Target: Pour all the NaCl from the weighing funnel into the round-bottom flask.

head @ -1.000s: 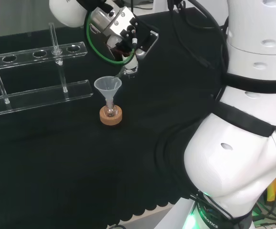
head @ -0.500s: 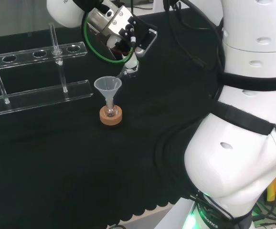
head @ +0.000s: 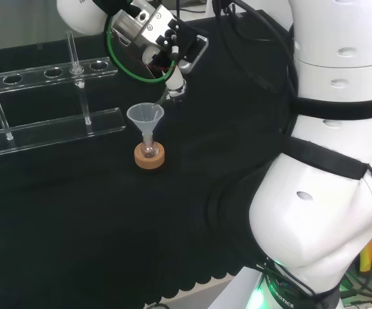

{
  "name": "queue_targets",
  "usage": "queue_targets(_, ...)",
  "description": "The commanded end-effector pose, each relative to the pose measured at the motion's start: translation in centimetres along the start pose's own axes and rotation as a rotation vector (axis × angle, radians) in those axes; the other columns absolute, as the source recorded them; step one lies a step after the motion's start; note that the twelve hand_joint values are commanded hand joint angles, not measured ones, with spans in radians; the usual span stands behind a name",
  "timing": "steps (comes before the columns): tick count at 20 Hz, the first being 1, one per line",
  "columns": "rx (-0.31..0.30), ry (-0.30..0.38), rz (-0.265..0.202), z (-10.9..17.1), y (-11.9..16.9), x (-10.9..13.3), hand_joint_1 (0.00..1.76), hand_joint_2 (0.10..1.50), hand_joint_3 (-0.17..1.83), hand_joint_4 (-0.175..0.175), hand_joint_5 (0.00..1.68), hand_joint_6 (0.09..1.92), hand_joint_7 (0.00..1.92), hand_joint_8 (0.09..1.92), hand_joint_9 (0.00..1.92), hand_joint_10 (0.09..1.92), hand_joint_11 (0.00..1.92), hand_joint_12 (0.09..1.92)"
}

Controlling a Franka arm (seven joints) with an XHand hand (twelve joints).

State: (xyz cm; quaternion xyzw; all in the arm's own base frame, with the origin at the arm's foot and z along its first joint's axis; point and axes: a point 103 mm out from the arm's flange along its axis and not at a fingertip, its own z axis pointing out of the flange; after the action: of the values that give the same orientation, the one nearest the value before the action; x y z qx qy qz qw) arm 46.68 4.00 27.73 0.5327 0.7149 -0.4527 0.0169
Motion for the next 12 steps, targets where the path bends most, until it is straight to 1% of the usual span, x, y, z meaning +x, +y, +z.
queue_targets(1,0.022,-0.014,-0.001,-0.38,0.07,0.04,1.11,0.72,0.67,0.081,1.13,0.92,1.13,0.56,1.36,0.15,1.05,0.92)
queue_targets(7,0.049,-0.038,0.006,-0.66,0.22,0.14,1.11,0.72,0.67,0.082,1.13,0.92,1.13,0.56,1.36,0.15,1.05,0.92)
queue_targets(12,0.072,-0.045,0.010,-0.88,0.22,0.07,1.11,0.72,0.67,0.084,1.13,0.92,1.13,0.56,1.36,0.15,1.05,0.92)
